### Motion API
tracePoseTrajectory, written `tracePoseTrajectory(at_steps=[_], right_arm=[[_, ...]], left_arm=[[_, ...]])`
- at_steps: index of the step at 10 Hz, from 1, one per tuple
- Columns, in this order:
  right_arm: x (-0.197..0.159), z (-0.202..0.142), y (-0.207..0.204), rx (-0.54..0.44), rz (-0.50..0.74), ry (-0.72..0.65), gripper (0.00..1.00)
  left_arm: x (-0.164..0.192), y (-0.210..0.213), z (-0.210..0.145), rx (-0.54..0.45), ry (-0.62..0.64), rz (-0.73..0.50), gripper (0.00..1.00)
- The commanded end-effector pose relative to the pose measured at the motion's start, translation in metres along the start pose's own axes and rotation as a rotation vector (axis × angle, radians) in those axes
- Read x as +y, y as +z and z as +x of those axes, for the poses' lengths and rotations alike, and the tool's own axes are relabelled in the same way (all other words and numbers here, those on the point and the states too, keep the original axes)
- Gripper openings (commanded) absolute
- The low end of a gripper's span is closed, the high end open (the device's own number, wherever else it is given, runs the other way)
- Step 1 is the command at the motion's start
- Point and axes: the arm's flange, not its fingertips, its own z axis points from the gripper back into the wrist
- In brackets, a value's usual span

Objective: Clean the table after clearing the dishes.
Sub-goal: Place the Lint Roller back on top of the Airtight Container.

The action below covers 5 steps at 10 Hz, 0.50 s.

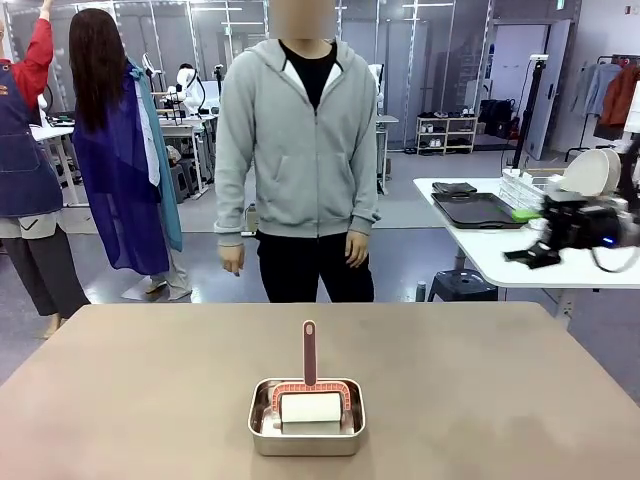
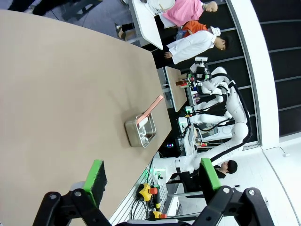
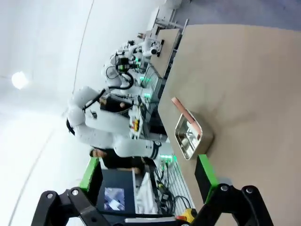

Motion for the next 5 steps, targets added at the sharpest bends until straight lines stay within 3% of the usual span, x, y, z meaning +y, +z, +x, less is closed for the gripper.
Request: tracePoseTrajectory(at_steps=[1,3,5], right_arm=[[-0.006,-0.016,0.048,-0.037,0.017,-0.063,1.0],[-0.034,-0.044,0.127,-0.101,-0.008,-0.152,1.0],[-0.05,-0.068,0.179,-0.166,0.004,-0.214,1.0]], left_arm=[[-0.005,0.0,-0.001,-0.01,0.017,0.016,1.0],[-0.005,0.0,-0.001,-0.01,0.017,0.016,1.0],[-0.005,0.0,-0.001,-0.01,0.017,0.016,1.0]])
